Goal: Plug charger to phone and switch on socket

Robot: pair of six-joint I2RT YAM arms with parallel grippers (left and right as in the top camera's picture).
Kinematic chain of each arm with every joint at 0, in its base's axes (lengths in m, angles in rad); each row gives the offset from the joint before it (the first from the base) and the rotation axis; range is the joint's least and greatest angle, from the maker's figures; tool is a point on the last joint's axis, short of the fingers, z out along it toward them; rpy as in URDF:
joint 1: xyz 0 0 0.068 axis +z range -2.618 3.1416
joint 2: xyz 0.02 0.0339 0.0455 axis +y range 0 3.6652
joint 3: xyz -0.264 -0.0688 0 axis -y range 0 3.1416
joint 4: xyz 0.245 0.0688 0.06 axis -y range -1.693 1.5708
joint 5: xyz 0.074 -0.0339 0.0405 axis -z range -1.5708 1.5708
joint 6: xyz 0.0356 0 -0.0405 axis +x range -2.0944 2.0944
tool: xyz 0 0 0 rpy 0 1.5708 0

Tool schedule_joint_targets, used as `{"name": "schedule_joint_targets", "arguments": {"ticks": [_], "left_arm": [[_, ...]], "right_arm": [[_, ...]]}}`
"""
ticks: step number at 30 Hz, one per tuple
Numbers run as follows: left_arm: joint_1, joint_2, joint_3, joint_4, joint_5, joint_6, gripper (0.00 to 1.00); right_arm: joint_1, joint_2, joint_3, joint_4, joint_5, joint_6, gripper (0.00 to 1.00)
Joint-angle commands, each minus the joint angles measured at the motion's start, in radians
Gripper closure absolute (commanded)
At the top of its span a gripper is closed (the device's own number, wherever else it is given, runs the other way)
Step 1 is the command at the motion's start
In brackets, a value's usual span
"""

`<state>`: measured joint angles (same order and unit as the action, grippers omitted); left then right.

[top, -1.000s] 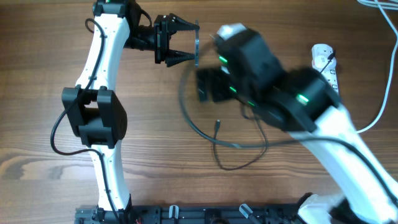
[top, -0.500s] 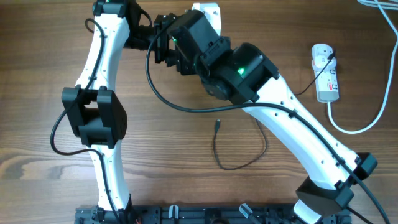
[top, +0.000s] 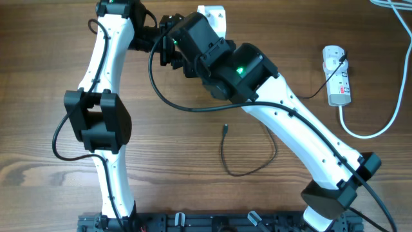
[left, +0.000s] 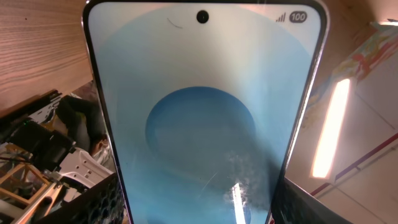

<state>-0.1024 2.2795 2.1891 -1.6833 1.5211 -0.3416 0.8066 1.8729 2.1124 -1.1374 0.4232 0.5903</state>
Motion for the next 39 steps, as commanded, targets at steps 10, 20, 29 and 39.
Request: {"name": "schedule_joint_targets", "arguments": {"ticks": [10, 20, 29, 39], "left_arm": [[0.008, -0.043, 0.023, -0.002, 0.056, -0.007, 0.29], [0.008, -0.043, 0.023, -0.002, 0.056, -0.011, 0.28], [0.008, -0.043, 0.023, -0.002, 0.056, -0.011, 0.28], [0.008, -0.043, 0.023, -0.001, 0.056, -0.011, 0.0]], "right_arm": [[0.005, 0.022, 0.02, 0.029, 0.039, 0.048, 0.62], [0.006, 0.022, 0.02, 0.045, 0.078, 0.067, 0.71], [0.006, 0.022, 0.02, 0.045, 0.077, 0.068, 0.9], [0.003, 0.016, 0.02, 0.046, 0.116, 0.295, 0.96]]}}
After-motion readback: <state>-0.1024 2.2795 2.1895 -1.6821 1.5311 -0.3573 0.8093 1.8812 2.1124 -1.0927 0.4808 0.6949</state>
